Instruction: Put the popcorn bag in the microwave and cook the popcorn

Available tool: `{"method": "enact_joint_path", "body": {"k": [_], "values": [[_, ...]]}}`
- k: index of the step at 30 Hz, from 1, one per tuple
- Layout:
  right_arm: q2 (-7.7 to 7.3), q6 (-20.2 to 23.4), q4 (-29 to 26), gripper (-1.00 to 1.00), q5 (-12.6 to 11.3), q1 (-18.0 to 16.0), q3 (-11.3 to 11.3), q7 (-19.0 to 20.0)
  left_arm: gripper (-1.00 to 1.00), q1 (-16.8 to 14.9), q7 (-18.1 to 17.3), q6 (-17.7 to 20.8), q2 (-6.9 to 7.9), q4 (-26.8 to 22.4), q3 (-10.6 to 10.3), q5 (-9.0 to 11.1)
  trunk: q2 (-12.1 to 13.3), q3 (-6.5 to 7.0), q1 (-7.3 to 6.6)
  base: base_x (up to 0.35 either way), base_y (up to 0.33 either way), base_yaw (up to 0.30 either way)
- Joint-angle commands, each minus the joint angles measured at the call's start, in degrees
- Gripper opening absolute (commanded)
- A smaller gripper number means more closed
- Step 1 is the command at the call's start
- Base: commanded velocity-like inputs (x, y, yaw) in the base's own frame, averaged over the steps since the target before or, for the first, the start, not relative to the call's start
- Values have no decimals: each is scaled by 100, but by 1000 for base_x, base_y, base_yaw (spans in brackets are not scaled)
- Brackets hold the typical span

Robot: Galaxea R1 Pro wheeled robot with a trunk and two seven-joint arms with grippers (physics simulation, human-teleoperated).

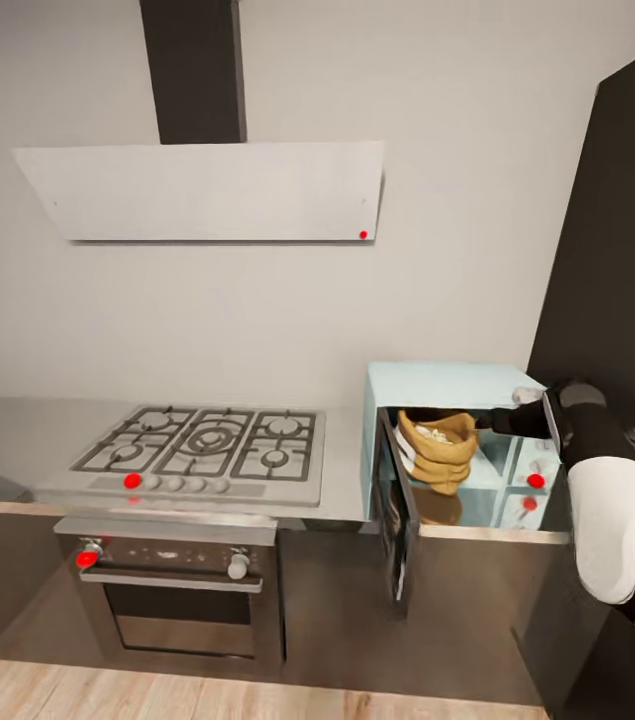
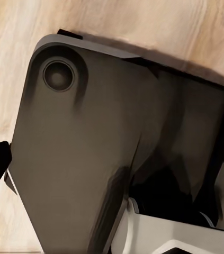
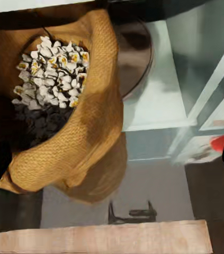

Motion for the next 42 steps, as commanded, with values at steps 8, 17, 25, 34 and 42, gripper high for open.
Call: {"method": "enact_joint_path", "body": {"k": [8, 17, 25, 34, 42], "values": [[94, -988, 26, 100, 82, 1356, 7, 114, 100, 0, -8, -17, -1, -2, 0, -27, -7, -8, -2, -208, 0, 0], [937, -2700, 70, 100, -106, 1865, -201, -71, 100, 0, -8, -17, -1, -4, -20, -31, -7, -8, -2, -4, 0, 0], [1424, -4285, 71, 100, -1113, 1875, -687, -1039, 100, 0, -8, -17, -10, -10, -20, -34, -7, -8, -2, 0, 0, 0], [1358, -5640, 783, 100, -1179, 1875, -693, -1610, 100, 0, -8, -17, -6, -19, -19, -28, -7, -8, -2, 29, -13, 0], [1356, -5661, 782, 100, -1185, 1875, -693, -1659, 100, 0, -10, -17, -2, -19, -20, -29, -7, -8, -2, 229, -153, 0]]}}
